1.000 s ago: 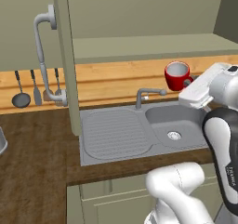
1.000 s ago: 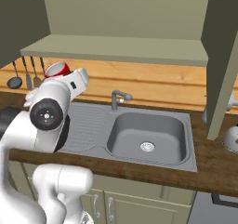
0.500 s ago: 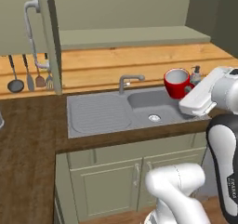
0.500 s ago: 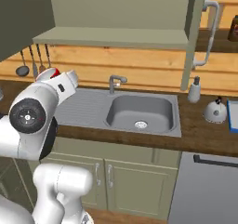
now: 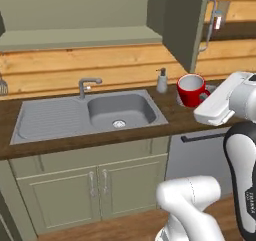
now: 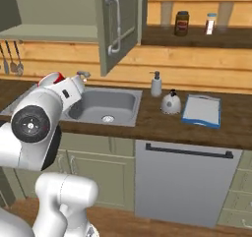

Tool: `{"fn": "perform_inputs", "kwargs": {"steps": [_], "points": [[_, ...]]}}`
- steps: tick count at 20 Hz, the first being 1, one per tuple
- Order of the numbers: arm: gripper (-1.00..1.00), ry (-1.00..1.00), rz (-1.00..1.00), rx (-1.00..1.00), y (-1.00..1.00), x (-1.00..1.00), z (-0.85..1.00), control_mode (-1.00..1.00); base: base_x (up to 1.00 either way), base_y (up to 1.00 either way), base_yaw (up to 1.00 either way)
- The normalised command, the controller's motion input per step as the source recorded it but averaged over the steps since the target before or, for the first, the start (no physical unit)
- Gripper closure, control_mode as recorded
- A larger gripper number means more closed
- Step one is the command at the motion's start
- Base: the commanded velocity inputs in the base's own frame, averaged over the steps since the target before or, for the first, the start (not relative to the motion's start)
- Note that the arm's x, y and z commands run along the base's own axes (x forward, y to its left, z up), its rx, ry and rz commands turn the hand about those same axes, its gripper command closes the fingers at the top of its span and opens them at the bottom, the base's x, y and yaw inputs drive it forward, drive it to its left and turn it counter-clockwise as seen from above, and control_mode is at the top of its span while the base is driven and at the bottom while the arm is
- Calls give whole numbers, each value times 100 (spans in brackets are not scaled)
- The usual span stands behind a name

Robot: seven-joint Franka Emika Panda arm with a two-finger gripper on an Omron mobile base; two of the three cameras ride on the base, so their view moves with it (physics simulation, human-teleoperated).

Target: Pick the kettle from the counter and place it on the tray. Then pick the mug from the cabinet and place it on the tray. Then close the cabinet doors.

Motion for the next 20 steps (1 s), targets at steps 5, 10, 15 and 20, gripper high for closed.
{"fn": "perform_inputs", "kwargs": {"steps": [5, 10, 15, 20], "points": [[100, 0, 0, 0, 0, 0, 0, 100, 4, -100, 0], [100, 0, 0, 0, 0, 0, 0, 100, 25, -100, 0], [100, 0, 0, 0, 0, 0, 0, 100, 62, -93, 0], [100, 0, 0, 0, 0, 0, 0, 100, 81, -59, 0]]}}
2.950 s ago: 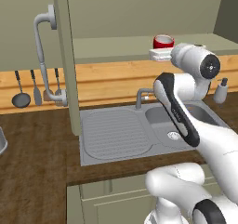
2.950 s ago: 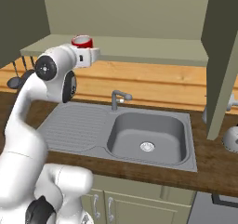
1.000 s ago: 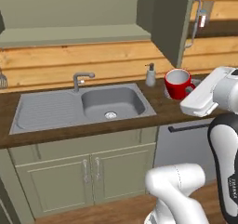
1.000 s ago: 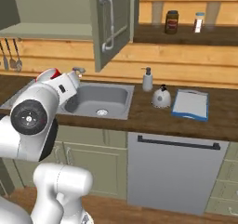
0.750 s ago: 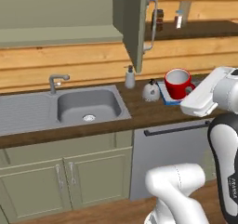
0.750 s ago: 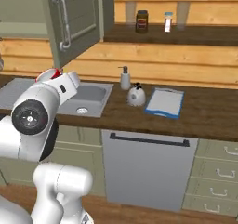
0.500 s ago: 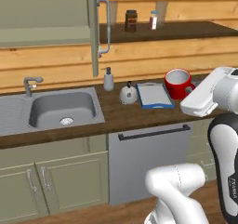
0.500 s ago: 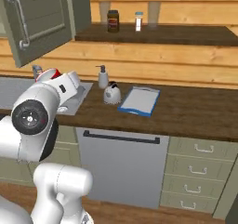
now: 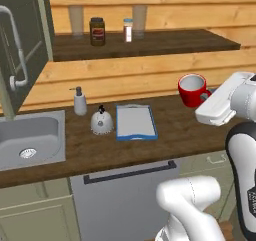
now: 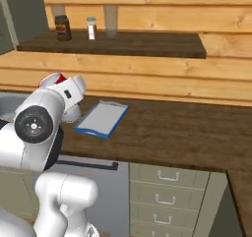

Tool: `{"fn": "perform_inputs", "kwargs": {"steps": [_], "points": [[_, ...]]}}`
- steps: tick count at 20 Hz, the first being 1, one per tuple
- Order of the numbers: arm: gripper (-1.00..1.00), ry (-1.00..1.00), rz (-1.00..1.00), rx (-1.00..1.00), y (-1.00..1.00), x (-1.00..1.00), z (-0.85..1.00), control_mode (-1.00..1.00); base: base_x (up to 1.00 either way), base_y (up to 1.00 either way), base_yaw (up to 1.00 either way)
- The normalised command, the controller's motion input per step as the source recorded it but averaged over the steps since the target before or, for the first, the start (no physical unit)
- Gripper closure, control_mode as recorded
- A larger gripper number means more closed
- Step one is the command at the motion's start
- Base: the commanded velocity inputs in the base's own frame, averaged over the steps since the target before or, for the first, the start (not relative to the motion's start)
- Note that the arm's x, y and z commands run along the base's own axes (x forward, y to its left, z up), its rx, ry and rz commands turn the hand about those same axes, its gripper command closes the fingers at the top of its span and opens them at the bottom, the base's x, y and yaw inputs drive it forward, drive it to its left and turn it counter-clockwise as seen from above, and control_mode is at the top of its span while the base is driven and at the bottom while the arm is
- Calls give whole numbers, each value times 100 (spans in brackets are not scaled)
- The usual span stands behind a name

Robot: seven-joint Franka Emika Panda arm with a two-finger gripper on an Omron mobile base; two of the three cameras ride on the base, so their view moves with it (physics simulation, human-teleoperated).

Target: Pick the kettle from the counter and place it on the tray. Then pick the mug from the cabinet and place it on the tray. Then close the cabinet doors.

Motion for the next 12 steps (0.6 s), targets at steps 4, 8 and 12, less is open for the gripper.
{"fn": "perform_inputs", "kwargs": {"steps": [4, 8, 12], "points": [[100, 0, 0, 0, 0, 0, 0, 100, 59, -9, 0], [100, 0, 0, 0, 0, 0, 0, 100, 69, 1, -1], [100, 0, 0, 0, 0, 0, 0, 100, 53, -13, 0]]}}
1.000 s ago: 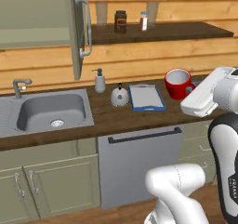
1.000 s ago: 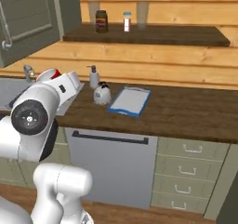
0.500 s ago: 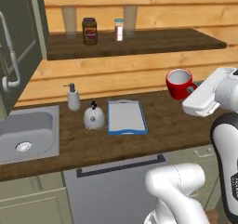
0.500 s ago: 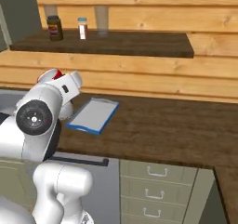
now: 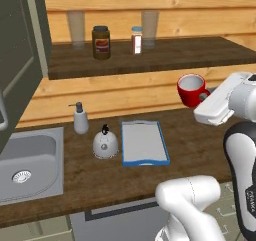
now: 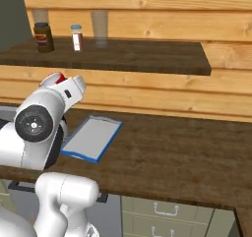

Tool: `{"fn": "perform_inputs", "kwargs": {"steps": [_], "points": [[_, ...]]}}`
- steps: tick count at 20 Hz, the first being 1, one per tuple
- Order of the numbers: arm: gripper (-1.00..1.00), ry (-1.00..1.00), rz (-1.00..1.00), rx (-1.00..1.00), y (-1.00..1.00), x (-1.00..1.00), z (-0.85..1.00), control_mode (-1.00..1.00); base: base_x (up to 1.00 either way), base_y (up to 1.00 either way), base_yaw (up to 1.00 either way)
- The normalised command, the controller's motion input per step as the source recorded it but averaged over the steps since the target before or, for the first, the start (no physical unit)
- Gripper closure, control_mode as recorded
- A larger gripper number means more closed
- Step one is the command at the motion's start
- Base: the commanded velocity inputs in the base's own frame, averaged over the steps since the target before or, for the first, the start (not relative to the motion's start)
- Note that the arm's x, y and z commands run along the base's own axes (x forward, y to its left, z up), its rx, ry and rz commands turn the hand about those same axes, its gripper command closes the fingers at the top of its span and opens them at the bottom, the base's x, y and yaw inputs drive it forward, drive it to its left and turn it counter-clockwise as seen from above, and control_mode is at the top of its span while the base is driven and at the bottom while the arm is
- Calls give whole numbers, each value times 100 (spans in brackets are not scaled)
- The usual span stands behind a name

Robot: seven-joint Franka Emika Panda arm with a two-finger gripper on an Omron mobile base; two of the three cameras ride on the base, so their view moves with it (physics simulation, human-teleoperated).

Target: Pick the kettle from the counter and place it on the tray. Then pick the mug from the cabinet and place it on the tray. Then close the cabinet doors.

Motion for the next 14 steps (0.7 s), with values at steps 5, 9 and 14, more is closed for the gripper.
{"fn": "perform_inputs", "kwargs": {"steps": [5, 9, 14], "points": [[100, -3, 1, 3, -25, 24, -52, -100, 8, -13, 0], [100, 3, 14, -1, -27, 63, -100, -100, 0, 0, 0], [100, 6, 17, -2, 0, 80, -90, -100, 0, 0, 0]]}}
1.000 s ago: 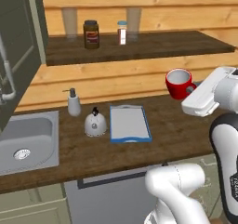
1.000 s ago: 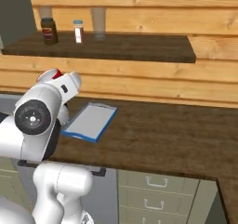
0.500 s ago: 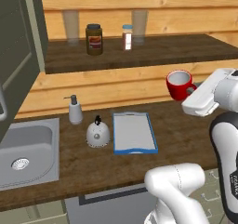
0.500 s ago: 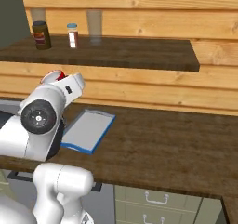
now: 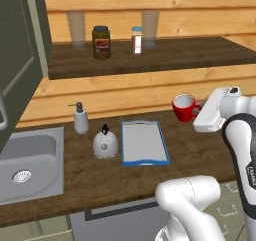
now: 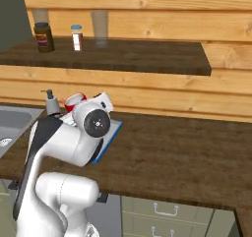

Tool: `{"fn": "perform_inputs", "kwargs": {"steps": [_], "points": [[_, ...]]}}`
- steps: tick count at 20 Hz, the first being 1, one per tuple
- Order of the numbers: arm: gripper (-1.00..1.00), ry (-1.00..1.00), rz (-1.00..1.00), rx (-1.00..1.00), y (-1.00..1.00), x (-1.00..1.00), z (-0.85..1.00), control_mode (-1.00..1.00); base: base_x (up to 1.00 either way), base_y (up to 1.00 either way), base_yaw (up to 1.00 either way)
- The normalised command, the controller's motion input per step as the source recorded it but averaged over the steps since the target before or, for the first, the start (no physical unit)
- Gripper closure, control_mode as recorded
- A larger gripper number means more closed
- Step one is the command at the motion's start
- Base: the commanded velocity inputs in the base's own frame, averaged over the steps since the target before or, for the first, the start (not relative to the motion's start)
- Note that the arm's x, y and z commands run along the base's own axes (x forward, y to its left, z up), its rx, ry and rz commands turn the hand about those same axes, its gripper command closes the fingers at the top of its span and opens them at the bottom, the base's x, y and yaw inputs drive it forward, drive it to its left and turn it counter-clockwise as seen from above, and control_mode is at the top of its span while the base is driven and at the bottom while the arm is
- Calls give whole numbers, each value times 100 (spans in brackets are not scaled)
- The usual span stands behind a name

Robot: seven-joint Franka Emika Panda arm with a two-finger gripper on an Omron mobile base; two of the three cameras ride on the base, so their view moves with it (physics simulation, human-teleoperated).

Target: Pick the kettle from the counter and place it on the tray. Then pick the mug from the cabinet and place it on the tray. Then close the cabinet doors.

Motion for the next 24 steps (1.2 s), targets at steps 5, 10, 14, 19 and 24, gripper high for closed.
{"fn": "perform_inputs", "kwargs": {"steps": [5, 10, 14, 19, 24], "points": [[100, 0, 16, 9, -1, 80, -68, -100, 0, 0, 0], [100, 2, 26, 8, -4, 71, -47, -100, 0, 0, 0], [100, 1, 24, 0, 0, 48, -45, -100, 0, 0, 0], [100, 2, 22, 0, 0, 50, -47, -100, 0, 0, 0], [100, 6, 15, 0, 0, 53, -59, -100, 0, 0, 0]]}}
